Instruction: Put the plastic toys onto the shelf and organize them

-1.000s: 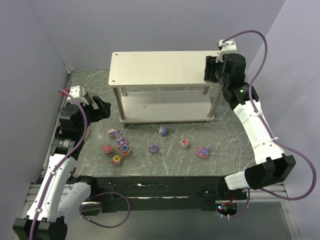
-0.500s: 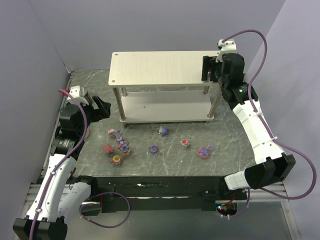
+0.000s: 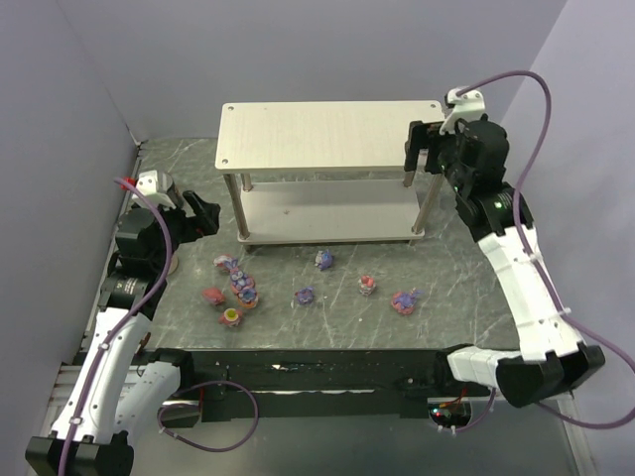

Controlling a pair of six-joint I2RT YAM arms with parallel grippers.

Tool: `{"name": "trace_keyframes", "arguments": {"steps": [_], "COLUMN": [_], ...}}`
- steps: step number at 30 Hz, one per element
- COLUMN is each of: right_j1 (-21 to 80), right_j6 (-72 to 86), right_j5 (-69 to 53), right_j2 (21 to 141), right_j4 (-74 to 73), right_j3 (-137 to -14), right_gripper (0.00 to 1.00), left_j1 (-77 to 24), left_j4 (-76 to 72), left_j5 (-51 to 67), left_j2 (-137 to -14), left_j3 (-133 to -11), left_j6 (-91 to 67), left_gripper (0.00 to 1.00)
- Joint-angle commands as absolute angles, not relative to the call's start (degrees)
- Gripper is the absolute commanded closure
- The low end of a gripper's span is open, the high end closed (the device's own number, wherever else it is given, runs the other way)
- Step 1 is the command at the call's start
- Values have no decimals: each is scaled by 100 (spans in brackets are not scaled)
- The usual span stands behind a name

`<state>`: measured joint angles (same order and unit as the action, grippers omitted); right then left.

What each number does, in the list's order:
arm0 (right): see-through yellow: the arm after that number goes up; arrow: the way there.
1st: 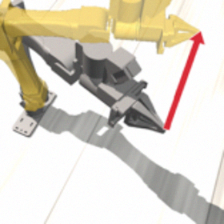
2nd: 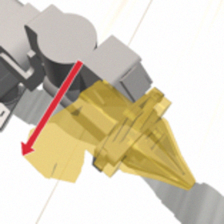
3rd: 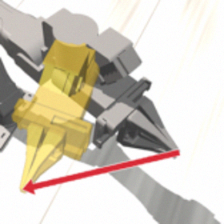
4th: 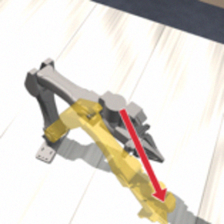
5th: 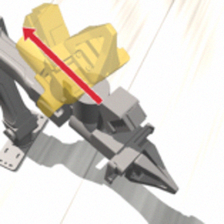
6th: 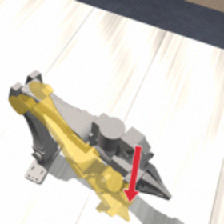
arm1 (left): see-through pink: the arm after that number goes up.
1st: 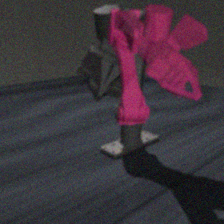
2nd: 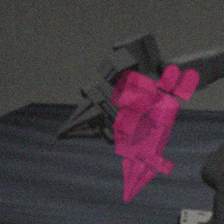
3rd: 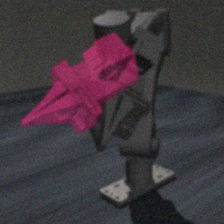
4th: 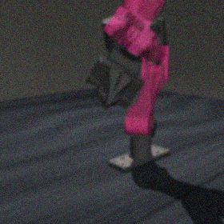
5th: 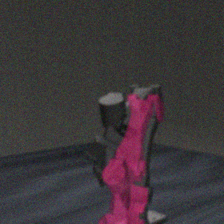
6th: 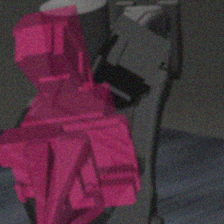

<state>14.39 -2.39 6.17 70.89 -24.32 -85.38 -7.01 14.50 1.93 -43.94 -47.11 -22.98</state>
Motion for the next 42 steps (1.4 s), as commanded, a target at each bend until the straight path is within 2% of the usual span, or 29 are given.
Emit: {"name": "trace_keyframes", "arguments": {"steps": [1,6,7,8,10,14,20,26,32,35,42], "right_j1": [1468,1468,1476,1477,1660,3036,4349,5633,5897,5976,5968], "right_j6": [-115,254,707,964,1334,1941,3189,4305,5351,5528,5669], "right_j5": [273,35,61,62,-17,938,2572,3796,4235,4351,4122], "right_j2": [6461,5838,5819,5810,5600,5019,4684,5193,6387,6600,7171], "right_j4": [-2452,-2943,-3197,-3791,-3876,-3665,-3331,-3163,-3268,-3533,-3129], "right_j3": [-8552,-8376,-8454,-8559,-8413,-7411,-5611,-5028,-4746,-4764,-4465], "right_gripper": [0,0,0,1,5,6,5,0,1,2,2], "left_j1": [-703,-747,-773,-791,-835,-931,-1107,-1239,-1318,-1345,-1362], "left_j4": [1310,1336,1345,1345,1345,1318,1318,1336,1353,1371,1354], "left_j5": [360,299,290,307,360,431,475,527,492,466,518], "left_j2": [-4254,-4184,-4166,-4149,-4140,-4166,-4227,-4236,-4280,-4298,-4465], "left_j3": [-4834,-4825,-4816,-4808,-4773,-4755,-4746,-4764,-4781,-4772,-4807], "left_j6": [-2232,-2224,-2224,-2215,-2232,-2241,-2259,-2224,-2189,-2171,-2171], "left_gripper": [4,4,4,4,4,4,4,4,4,4,4]}}
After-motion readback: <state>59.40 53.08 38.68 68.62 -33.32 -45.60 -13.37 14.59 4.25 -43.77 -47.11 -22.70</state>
